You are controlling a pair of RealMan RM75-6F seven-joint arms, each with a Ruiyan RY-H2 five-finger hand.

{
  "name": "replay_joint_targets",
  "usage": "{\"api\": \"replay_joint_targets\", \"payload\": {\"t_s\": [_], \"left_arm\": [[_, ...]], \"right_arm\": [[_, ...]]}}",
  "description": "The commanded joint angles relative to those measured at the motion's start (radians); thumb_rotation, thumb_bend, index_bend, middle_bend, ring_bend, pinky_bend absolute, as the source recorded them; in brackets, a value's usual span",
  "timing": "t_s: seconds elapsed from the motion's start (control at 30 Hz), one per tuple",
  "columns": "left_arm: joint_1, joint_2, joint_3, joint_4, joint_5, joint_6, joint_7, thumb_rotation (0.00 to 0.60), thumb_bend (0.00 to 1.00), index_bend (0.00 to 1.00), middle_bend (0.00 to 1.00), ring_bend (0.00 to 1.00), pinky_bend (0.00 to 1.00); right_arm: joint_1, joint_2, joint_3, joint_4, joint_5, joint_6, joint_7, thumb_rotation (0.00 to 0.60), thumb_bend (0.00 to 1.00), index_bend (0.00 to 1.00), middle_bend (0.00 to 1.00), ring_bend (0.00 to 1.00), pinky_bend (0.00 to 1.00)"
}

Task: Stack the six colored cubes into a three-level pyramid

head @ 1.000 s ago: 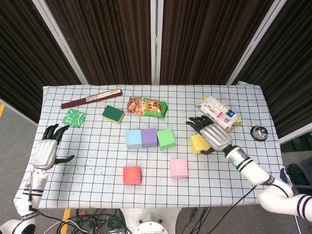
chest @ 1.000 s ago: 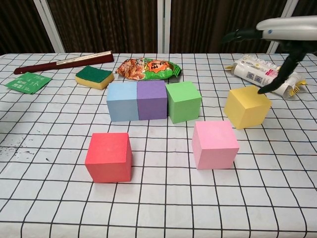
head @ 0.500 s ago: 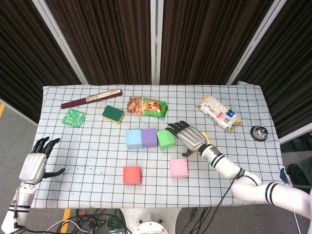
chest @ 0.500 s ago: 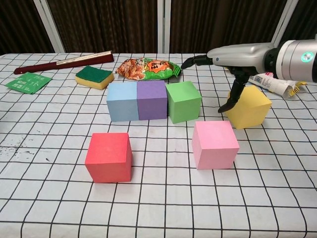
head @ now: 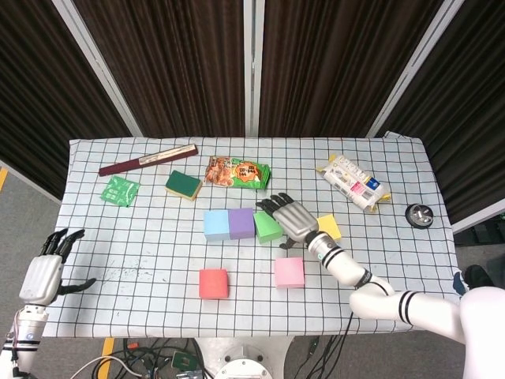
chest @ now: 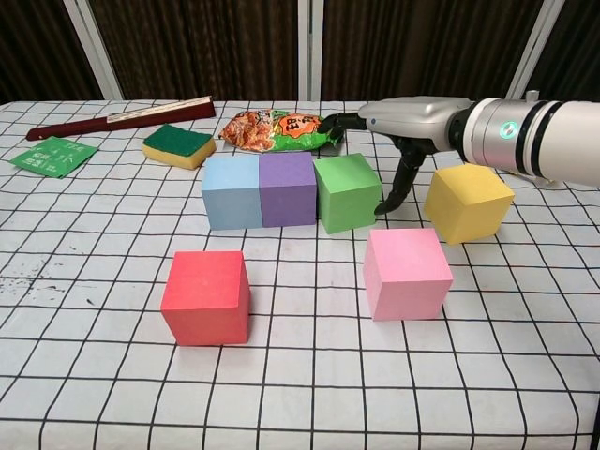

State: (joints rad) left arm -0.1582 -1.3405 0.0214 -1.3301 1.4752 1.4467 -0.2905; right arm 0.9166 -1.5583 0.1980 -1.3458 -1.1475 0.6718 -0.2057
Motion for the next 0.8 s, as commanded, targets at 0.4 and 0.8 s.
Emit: {"api": "replay_joint_targets", "payload": {"t_s": [0.4,0.8], "left_arm": [[0.010,-0.015,-0.017,0.034,0.003,-0.010,-0.006,0.600,0.00,0.11,0.16,0.04,0.07],[0.020,-0.022,-0.038,0.040,-0.010,-0.014,-0.015,0.600,0.00,0.12,0.16,0.04,0.06]], "right_arm": [[0.029,-0.065,-0.002,0.068,0.061,0.015,-0.033,0.600,0.05,0.00,0.14,0.00,0.00],[0.035,-0.124,0.000,0.135,0.059,0.042,-0.014,0.600,0.06,0.00,0.22,0.00,0.00]]}}
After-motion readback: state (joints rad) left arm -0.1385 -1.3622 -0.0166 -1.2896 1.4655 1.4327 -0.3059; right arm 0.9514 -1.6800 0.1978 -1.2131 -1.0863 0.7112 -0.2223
